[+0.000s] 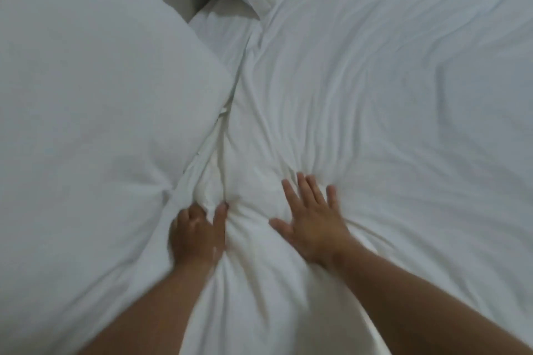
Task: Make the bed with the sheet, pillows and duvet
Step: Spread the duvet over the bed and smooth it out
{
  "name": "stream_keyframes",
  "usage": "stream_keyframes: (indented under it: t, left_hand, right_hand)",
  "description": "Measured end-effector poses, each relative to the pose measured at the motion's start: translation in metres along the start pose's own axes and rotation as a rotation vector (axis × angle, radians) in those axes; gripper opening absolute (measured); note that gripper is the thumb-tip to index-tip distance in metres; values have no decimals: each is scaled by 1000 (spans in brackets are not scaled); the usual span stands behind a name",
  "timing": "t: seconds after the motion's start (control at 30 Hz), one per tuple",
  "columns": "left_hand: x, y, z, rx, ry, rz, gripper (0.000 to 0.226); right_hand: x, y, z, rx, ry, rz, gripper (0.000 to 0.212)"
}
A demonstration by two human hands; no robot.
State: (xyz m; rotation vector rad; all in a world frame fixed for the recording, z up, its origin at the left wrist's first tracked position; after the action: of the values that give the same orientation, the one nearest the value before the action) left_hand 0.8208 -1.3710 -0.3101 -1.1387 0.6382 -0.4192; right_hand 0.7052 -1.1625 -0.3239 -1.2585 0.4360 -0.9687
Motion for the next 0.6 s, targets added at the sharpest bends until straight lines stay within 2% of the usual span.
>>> stream_keyframes:
  t: [0.13,0.23,0.33,0.4,0.5,0.57,0.6]
  left_hand:
    - [17,-1,-26,37,-22,140,66]
    - [18,-5,-9,209,22,128,60]
    - [13,-7,43,167,13,102,73]
    - [20,-13,73,100,30,84,68]
    - [62,-47,56,-5,105,-11,54]
    - [87,-69,36,-109,187,1,42]
    - [93,-71,34,-108,213,-37,42]
  right_hand:
    - [12,6,4,60,51,-39,91]
    - [32,25,52,142,15,-64,89]
    - [37,29,87,182,35,-59,84]
    - [50,20,99,190,33,-128,85]
    - [74,6,120,21,-56,-150,85]
    - [65,8,144,-109,-13,-123,87]
    - [55,16,158,-130,30,-103,88]
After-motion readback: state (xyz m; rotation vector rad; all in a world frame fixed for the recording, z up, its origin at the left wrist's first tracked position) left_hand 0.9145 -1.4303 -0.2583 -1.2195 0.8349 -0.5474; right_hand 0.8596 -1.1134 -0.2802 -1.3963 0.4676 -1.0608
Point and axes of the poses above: each hand's wrist, its own z-axis away from the middle knuckle, its own y-axis out of the palm, x = y × z, the point moved 8 cm from there along -z, towards the middle knuckle, and after that the axes turned 1 degree about -z, right-handed, at the moved point
